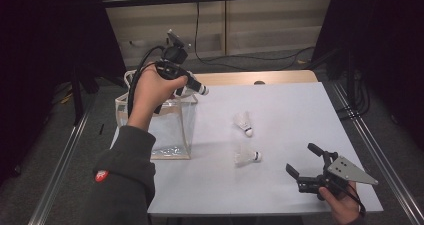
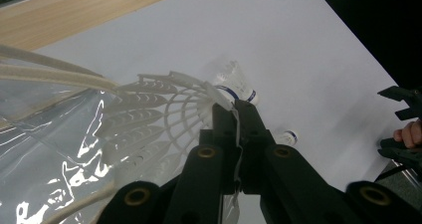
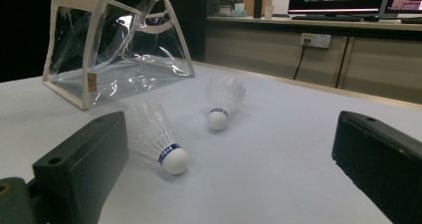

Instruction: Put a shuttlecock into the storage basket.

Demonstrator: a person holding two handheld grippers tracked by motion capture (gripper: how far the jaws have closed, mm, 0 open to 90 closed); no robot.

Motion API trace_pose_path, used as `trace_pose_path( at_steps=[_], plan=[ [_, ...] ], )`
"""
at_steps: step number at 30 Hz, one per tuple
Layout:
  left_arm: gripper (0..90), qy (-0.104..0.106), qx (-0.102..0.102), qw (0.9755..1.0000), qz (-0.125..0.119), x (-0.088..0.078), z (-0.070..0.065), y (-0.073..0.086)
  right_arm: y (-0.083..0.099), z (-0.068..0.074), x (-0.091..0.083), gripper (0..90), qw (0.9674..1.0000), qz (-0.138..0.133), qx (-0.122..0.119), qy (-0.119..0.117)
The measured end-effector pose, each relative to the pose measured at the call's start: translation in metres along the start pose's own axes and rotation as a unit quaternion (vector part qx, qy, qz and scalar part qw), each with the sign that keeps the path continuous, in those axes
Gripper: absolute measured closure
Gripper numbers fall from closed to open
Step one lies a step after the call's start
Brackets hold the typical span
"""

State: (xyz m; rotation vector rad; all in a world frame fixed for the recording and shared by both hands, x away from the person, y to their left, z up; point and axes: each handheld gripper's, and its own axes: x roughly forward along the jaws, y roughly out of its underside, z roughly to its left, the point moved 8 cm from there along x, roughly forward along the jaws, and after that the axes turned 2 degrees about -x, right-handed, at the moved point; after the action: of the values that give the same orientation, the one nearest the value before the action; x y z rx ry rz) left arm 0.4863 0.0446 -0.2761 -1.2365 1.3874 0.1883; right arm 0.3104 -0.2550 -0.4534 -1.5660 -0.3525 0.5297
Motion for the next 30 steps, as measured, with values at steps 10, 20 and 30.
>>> trace_pose_path(
  at_steps=[10,20,30],
  plan=[
    [89.5,-0.004,-0.001,1.0,-0.001,-0.003,0.004,-0.001,0.0,0.001,0.0,1.0,1.0,0.0,0.001,-0.002],
    [89.5,-0.012,-0.007,0.9999,-0.003,-0.008,0.012,-0.002,0.0,0.001,0.0,1.0,1.0,0.0,0.001,-0.001],
    [89.5,-0.019,-0.016,0.9997,-0.007,-0.012,0.02,-0.004,0.0,0.001,0.0,1.0,1.0,0.0,0.002,-0.003]
  ],
)
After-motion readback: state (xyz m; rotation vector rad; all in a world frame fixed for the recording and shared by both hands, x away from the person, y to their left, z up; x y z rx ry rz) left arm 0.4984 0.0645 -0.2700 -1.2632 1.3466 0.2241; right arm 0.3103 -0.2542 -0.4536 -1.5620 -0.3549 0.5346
